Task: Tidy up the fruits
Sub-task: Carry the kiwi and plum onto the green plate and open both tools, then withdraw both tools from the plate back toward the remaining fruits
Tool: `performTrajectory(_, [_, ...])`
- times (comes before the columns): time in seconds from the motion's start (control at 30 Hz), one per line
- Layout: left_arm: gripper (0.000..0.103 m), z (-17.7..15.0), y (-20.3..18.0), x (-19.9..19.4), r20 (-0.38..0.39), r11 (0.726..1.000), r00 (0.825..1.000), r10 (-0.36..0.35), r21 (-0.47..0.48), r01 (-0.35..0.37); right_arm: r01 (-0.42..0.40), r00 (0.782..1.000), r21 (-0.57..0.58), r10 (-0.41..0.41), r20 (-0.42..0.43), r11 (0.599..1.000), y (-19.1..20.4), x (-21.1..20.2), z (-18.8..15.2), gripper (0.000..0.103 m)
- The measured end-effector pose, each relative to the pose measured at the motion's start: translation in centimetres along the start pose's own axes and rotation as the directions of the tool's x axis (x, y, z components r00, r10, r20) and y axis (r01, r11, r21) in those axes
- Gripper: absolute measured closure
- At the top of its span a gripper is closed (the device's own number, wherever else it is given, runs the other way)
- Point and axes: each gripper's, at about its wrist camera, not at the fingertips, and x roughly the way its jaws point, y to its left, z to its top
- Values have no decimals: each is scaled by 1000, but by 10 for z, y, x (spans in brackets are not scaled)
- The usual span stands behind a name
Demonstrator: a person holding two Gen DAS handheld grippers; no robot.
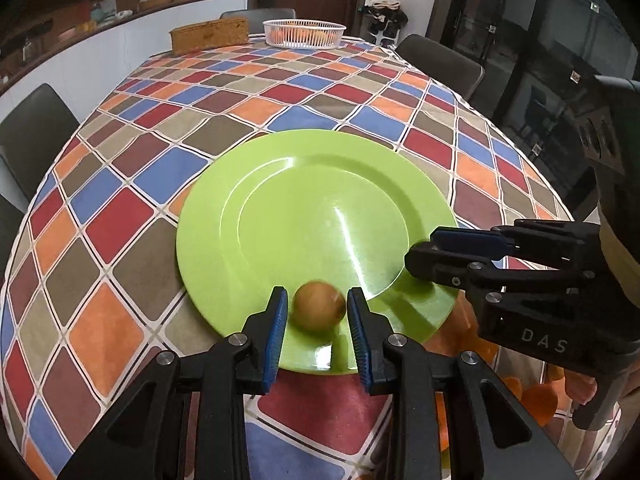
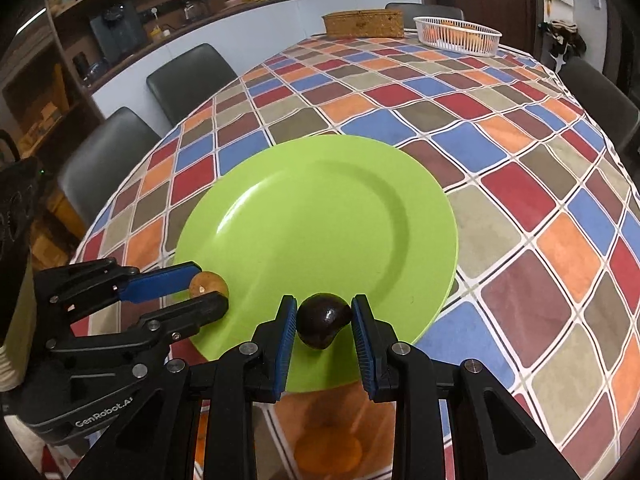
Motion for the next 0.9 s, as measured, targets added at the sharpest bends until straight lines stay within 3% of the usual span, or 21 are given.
performTrajectory(0.23, [70,-4,-5,-17,26,1000,1000,18,2,-18,-1,1000,4,1,25,1000,1,-13,-6,72])
performTrajectory(0.53, [68,-20,-24,-68,114,998,992,53,30,-57,3,994,-25,0,114,1000,15,-61,-22,72])
performTrajectory(0.67, [59,-31,-32,-92,160,998,986,51,22,-55,-4,988,-25,8,152,1000,22,-84,-34,71])
performTrajectory(0.9, [41,-52,-47,-126,220,997,973,73,3,-75,5,973,4,-6,229,1000,31,-122,-59,54])
